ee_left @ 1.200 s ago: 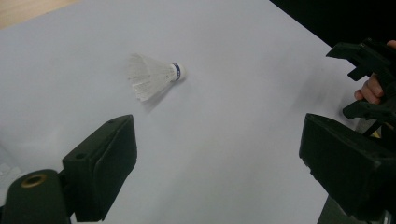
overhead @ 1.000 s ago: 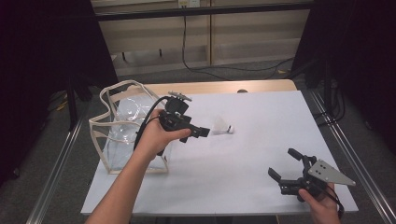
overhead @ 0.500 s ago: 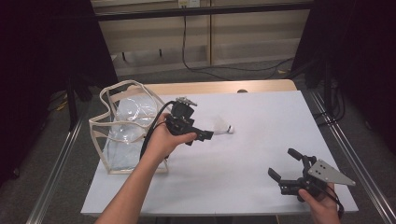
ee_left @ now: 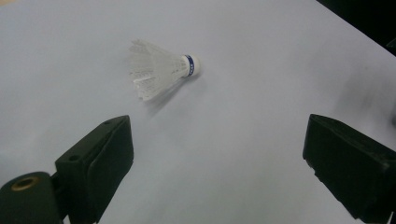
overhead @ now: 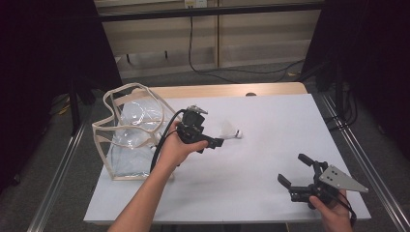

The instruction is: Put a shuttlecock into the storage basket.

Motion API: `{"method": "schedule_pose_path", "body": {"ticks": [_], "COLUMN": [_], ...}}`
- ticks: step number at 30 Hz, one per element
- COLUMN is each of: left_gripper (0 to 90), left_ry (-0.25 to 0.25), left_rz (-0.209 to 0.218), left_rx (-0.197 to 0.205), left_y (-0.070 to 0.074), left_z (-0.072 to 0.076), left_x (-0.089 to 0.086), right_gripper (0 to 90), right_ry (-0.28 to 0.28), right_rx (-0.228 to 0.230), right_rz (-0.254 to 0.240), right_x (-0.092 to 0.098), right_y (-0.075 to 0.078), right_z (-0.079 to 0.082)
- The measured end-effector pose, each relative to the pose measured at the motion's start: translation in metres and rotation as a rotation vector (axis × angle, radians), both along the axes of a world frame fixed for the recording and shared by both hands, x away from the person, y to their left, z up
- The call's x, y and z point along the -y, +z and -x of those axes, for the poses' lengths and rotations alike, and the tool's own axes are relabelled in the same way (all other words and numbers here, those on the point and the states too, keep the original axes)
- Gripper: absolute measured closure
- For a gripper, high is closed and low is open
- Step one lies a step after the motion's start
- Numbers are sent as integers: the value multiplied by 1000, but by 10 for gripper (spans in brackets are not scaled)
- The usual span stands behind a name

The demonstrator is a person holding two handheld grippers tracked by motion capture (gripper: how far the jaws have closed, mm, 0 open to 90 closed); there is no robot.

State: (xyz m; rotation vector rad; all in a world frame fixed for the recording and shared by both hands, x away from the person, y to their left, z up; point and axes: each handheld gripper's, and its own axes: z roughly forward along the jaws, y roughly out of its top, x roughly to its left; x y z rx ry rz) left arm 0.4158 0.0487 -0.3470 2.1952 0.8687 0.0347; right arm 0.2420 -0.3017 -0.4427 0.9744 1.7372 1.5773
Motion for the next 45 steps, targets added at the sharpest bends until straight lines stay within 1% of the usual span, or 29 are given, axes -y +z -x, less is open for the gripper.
{"method": "schedule_pose_path", "body": {"ticks": [4, 6, 8, 10, 15, 18, 21, 23, 25, 30, 36, 37, 40, 41, 45], "left_gripper": [79, 77, 70, 68, 67, 66, 65, 65, 65, 66, 66, 66, 67, 67, 67], "left_ry": [-4, -12, 1, -8, 0, -2, -3, -7, 2, 2, 6, 11, 10, 12, 18], "left_rz": [10, 14, 15, 25, 34, 20, 34, 30, 39, 29, 30, 37, 39, 33, 32], "left_rx": [3, 12, 22, 12, 18, 29, 29, 42, 37, 50, 62, 60, 63, 65, 74], "left_y": [-5, -8, -11, -13, -19, -22, -25, -26, -27, -31, -34, -35, -36, -36, -37], "left_z": [-1, -1, -2, -3, -5, -6, -7, -8, -9, -11, -14, -14, -15, -15, -17], "left_x": [2, 3, 5, 5, 8, 10, 12, 11, 12, 12, 13, 14, 14, 14, 14], "right_gripper": [6, 6, 6, 6, 6, 6, 6, 6, 6, 6, 6, 6, 6, 7, 6], "right_ry": [-2, -2, -1, 0, -1, -2, -2, -3, -3, -2, -3, -2, -3, -3, -4], "right_rx": [1, 1, 0, 0, 1, 1, 2, 3, 3, 3, 1, 2, 2, 2, 2], "right_rz": [0, -1, 0, 0, 3, 3, 4, 4, 4, 4, 6, 5, 5, 5, 5], "right_x": [0, 0, 0, 0, 1, 1, 1, 1, 1, 1, 1, 1, 1, 1, 1], "right_y": [0, 0, 0, 0, 0, 0, 0, 0, 0, 0, 0, 0, 0, 0, 0], "right_z": [0, 0, 0, 0, 0, 0, 0, 0, 0, 0, 0, 0, 0, 0, -1]}}
